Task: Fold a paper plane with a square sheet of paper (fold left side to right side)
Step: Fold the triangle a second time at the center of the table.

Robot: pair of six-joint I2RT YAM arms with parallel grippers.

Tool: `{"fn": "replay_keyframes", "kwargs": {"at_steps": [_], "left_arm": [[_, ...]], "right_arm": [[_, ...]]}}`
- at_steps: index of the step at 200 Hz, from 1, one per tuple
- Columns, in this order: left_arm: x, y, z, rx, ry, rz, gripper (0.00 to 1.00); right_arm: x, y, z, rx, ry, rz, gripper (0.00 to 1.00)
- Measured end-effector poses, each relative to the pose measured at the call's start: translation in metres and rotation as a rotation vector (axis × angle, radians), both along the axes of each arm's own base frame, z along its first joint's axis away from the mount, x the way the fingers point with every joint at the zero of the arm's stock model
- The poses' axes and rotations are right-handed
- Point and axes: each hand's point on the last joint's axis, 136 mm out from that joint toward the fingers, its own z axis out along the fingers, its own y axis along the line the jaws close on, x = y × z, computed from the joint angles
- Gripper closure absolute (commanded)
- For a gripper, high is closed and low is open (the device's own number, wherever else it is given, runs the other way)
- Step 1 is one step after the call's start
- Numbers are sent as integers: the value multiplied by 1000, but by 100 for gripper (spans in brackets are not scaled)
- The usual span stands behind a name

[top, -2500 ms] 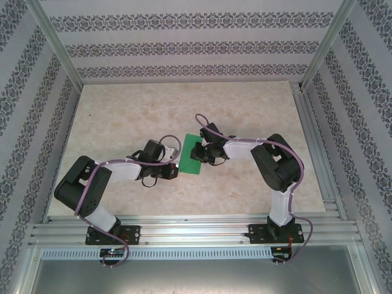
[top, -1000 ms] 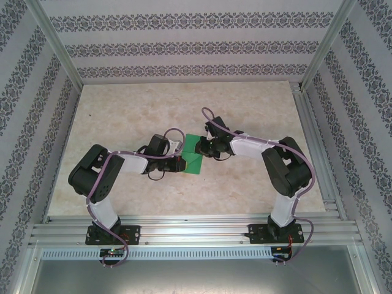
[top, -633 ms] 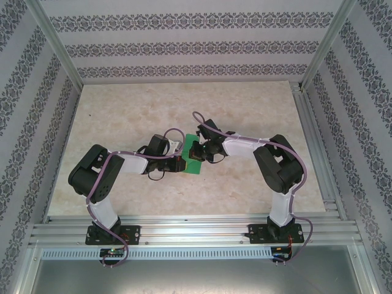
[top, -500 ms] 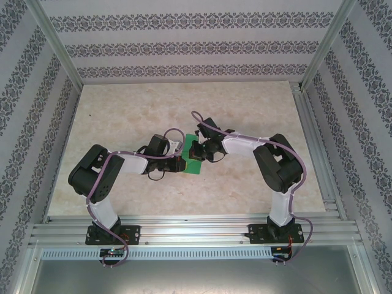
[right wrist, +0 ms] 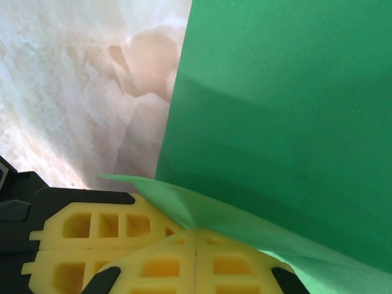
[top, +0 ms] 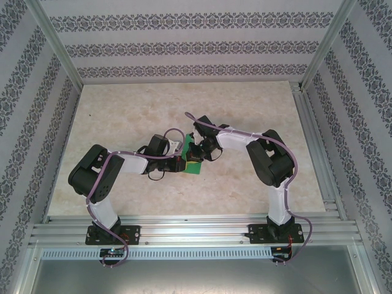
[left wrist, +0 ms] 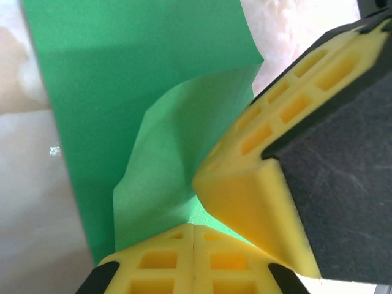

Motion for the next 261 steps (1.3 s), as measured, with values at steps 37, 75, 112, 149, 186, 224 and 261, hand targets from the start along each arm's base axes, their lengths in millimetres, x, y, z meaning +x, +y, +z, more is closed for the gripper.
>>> {"fn": "replay_keyframes", "kwargs": {"at_steps": [37, 75, 112, 149, 186, 224, 261], "left_arm": [[0, 0, 0, 1, 0, 1, 100], [0, 0, 0, 2, -1, 2, 100], [0, 1, 0, 3, -2, 3, 100], [1, 1, 0, 4, -2, 4, 100], [1, 0, 0, 3, -5, 3, 100], [1, 0, 0, 4, -7, 2, 100], [1, 0, 0, 4, -7, 1, 100]], "right_arm": [[1, -1, -3, -25, 4, 23, 100], [2, -6, -14, -57, 7, 45, 100], [4, -9, -14, -61, -2, 59, 99], [7, -16, -14, -82, -7, 81, 99], [16, -34, -15, -95, 3, 68, 98], [24, -50, -15, -98, 14, 44, 98], [41, -78, -14, -135, 17, -12, 98]]}}
